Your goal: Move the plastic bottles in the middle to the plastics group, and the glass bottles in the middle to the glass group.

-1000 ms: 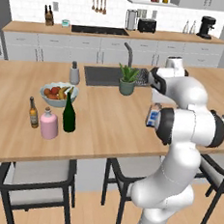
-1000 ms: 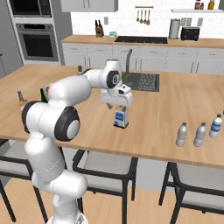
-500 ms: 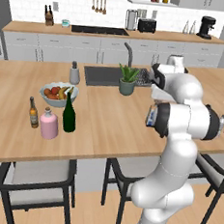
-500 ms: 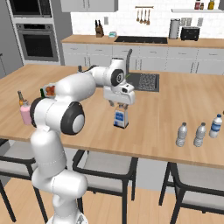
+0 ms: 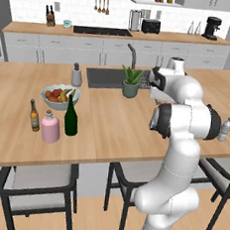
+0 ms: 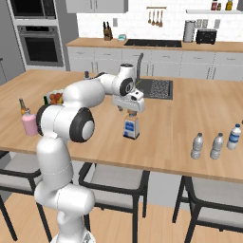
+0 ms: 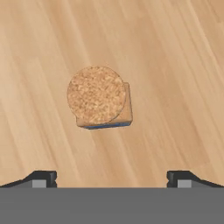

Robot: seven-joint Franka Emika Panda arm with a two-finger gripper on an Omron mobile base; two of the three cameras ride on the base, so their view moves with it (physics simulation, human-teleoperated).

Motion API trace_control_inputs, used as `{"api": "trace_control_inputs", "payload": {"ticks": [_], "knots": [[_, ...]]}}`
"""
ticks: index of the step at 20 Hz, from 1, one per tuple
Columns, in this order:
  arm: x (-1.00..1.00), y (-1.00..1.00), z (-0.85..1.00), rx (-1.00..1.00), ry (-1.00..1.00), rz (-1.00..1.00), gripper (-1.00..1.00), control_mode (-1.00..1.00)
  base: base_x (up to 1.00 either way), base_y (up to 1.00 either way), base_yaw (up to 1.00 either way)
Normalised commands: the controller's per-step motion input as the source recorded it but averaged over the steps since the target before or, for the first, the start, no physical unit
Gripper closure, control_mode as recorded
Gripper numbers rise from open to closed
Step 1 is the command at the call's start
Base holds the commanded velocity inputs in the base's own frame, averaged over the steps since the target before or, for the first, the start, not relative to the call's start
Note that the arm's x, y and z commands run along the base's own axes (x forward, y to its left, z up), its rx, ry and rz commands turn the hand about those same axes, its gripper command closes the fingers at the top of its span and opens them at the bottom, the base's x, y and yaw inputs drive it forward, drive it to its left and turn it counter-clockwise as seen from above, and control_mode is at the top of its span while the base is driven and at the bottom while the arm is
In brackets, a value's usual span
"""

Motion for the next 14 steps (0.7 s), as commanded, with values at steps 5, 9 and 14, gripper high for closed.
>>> {"api": "trace_control_inputs", "payload": {"ticks": [5, 9, 14], "knots": [[0.35, 0.00, 0.00, 0.01, -0.21, 0.00, -1.00, -1.00, 0.00, 0.00, 0.00], [0.64, 0.00, 0.00, 0.00, -0.05, 0.00, -1.00, -1.00, 0.00, 0.00, 0.00], [0.24, -0.01, 0.00, 0.00, 0.00, 0.00, -1.00, -1.00, 0.00, 0.00, 0.00]]}}
